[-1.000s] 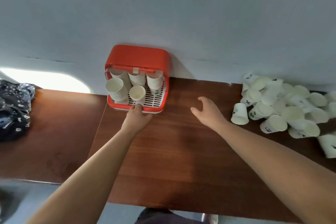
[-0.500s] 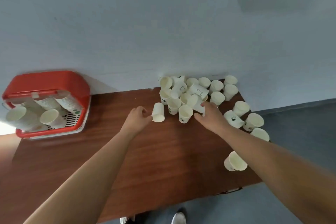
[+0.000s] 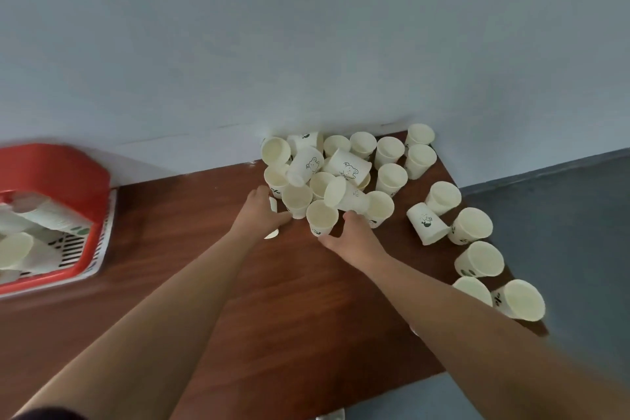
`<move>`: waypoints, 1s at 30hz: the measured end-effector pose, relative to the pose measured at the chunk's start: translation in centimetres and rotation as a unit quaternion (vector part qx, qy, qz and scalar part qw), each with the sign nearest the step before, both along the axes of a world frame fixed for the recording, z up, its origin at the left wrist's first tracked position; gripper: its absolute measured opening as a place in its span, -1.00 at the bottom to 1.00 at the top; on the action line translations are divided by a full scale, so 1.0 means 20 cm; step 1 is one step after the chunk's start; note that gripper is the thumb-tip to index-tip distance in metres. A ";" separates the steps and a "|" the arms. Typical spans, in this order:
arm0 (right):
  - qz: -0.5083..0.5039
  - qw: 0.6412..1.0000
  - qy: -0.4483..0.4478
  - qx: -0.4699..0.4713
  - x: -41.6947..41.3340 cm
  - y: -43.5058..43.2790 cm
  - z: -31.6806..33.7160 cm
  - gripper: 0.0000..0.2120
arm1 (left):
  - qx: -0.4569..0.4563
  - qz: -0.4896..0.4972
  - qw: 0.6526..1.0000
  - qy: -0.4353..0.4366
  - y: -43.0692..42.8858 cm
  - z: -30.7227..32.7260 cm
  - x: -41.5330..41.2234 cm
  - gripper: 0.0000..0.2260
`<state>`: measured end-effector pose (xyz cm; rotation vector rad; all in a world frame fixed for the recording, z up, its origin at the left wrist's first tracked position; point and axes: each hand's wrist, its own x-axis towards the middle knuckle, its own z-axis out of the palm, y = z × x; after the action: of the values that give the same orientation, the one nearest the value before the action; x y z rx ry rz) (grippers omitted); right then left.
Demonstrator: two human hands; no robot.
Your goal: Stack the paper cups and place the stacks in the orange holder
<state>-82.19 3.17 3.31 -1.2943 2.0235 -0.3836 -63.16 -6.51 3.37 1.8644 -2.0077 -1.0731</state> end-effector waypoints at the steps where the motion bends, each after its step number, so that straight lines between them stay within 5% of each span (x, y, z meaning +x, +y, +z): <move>1: -0.008 1.000 -0.006 0.009 0.00 -0.02 -0.04 -0.32 | 0.001 -0.011 1.000 0.001 -0.03 -0.04 -0.02 -0.45; 7: -0.056 0.998 -0.021 0.009 0.02 -0.12 -0.22 -0.18 | 0.011 -0.039 0.999 0.010 -0.15 -0.21 -0.09 -0.27; 14: -0.072 0.997 -0.008 -0.003 0.05 -0.18 -0.31 -0.28 | -0.027 -0.027 0.996 0.084 -0.15 -0.35 -0.11 -0.39; 19: -0.056 0.998 -0.005 -0.001 0.05 -0.19 -0.32 -0.33 | -0.039 -0.072 0.995 0.061 -0.17 -0.37 -0.07 -0.36; 30: -0.006 0.996 -0.085 -0.035 0.07 -0.05 -0.14 -0.40 | -0.014 -0.016 0.992 0.121 -0.02 -0.21 0.08 -0.48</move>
<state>-80.86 2.18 0.49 -1.2485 1.8903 -0.5549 -61.50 -6.82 -0.84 1.6057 -1.9084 -1.2086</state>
